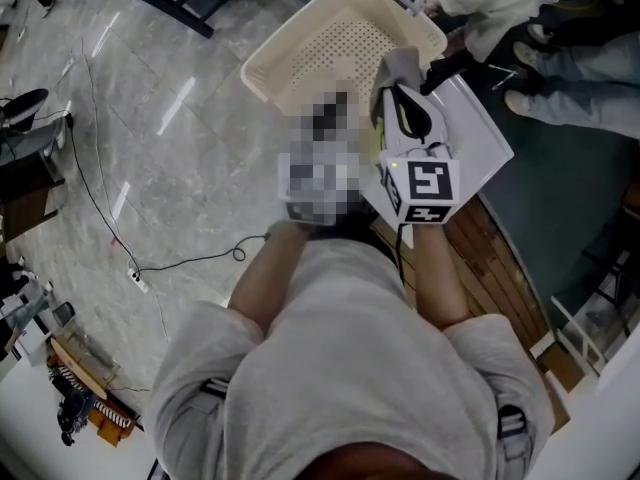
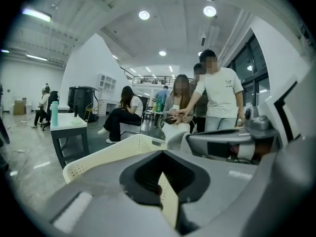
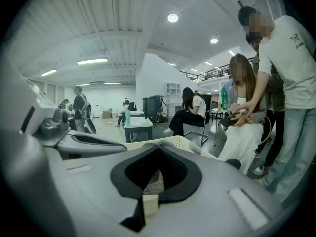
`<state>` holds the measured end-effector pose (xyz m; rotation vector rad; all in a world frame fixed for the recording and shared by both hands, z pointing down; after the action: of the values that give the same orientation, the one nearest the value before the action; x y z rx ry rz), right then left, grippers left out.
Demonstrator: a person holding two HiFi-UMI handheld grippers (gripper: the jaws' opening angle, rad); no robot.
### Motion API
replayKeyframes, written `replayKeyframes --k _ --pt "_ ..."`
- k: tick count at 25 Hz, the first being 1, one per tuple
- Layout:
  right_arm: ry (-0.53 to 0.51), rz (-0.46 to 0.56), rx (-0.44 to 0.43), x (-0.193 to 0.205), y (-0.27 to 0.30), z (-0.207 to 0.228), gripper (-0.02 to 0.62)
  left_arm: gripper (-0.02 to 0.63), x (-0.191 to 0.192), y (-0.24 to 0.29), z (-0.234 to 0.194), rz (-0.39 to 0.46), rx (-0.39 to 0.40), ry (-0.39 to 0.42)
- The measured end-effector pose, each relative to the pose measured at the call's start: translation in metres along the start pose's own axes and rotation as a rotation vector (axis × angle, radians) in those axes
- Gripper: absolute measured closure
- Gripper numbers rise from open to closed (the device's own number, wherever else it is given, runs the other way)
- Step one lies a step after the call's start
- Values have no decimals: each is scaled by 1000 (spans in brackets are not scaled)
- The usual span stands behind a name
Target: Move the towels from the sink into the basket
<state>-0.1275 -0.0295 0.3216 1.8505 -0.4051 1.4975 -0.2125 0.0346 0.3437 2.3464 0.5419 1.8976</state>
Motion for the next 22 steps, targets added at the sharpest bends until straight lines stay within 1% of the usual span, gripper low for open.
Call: replayKeyframes --k 8,22 --pt "4 -3 1 -12 33 -14 583 586 -8 10 -34 -5 7 -7" --pt "18 -81 43 -5 103 -12 583 586 -11 52 -87 -52 55 -40"
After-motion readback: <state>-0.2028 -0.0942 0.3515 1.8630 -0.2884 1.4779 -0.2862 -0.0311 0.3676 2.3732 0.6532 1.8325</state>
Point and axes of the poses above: the fingertips, and each gripper's own axes: y forward along the fingers, z to its right, x out of its underside, the point moved 5 cm from there along -y, backward along the fingers, and after that the axes turned 15 degrees about x, right-handed, at the moved point
